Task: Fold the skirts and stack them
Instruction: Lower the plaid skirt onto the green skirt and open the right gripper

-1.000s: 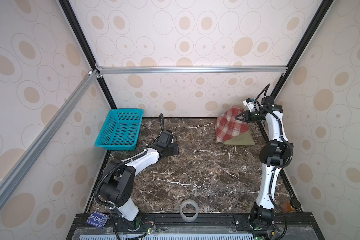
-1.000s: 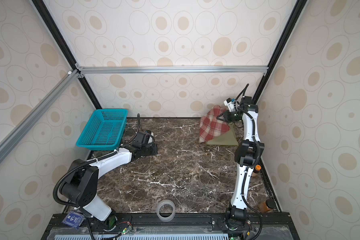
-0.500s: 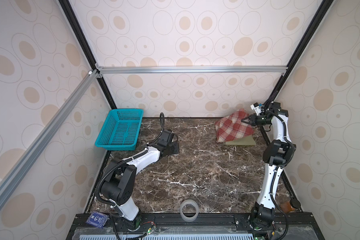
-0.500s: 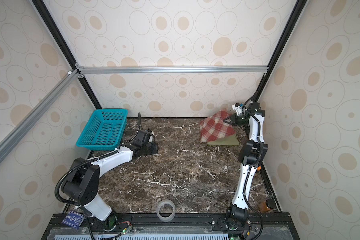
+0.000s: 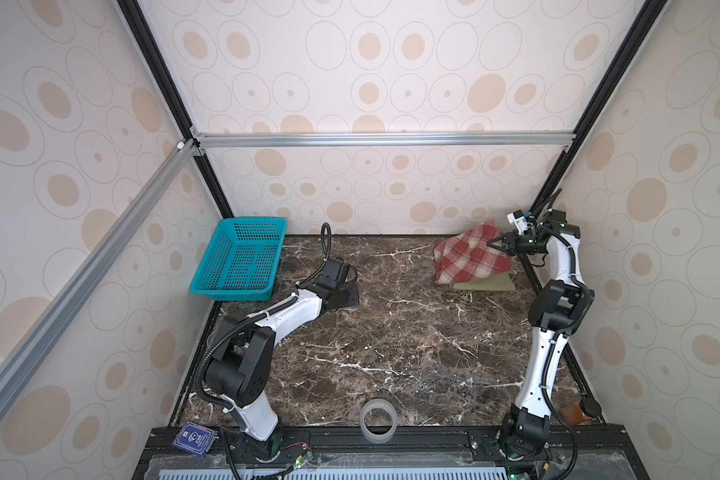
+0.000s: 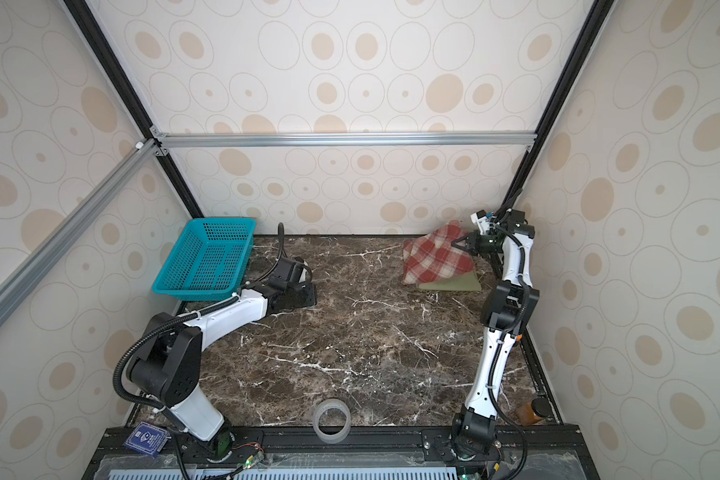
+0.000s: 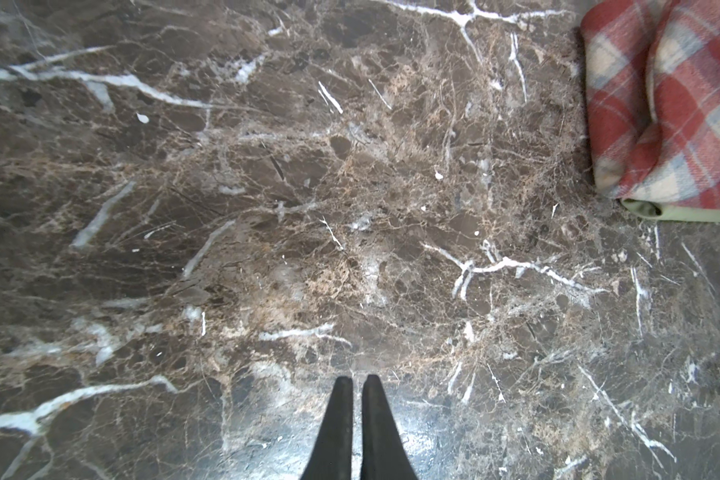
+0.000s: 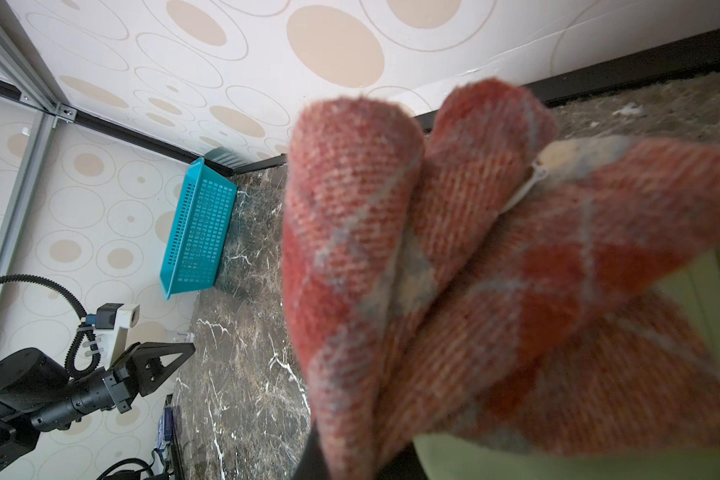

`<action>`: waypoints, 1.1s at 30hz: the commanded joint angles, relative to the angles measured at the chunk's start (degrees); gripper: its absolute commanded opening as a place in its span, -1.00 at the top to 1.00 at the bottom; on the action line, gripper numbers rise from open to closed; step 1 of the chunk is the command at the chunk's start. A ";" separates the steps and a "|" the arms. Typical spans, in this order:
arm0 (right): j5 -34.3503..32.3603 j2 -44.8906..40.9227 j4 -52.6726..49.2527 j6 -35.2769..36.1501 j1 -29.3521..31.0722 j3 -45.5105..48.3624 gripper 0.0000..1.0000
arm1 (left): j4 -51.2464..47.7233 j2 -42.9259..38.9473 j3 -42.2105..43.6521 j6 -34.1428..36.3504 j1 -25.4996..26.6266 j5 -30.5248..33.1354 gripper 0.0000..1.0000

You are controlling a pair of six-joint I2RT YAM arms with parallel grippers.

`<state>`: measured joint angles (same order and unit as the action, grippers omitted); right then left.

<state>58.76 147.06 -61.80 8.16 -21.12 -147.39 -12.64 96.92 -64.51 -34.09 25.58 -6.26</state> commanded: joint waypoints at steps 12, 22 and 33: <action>-3.67 2.87 2.91 -1.92 -1.88 2.68 1.00 | -3.00 1.60 -3.74 -0.01 1.05 2.04 0.83; -12.75 4.22 4.79 -4.47 -1.81 4.28 0.97 | -3.77 1.95 -4.57 0.38 1.48 2.40 0.83; -27.61 2.39 10.43 -10.49 -0.28 5.58 0.00 | -2.85 0.90 -4.20 0.28 1.85 2.58 0.83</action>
<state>36.99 150.23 -53.52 -0.69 -21.98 -142.56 -15.11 98.30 -66.85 -34.04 27.07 -4.78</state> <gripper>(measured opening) 0.498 0.083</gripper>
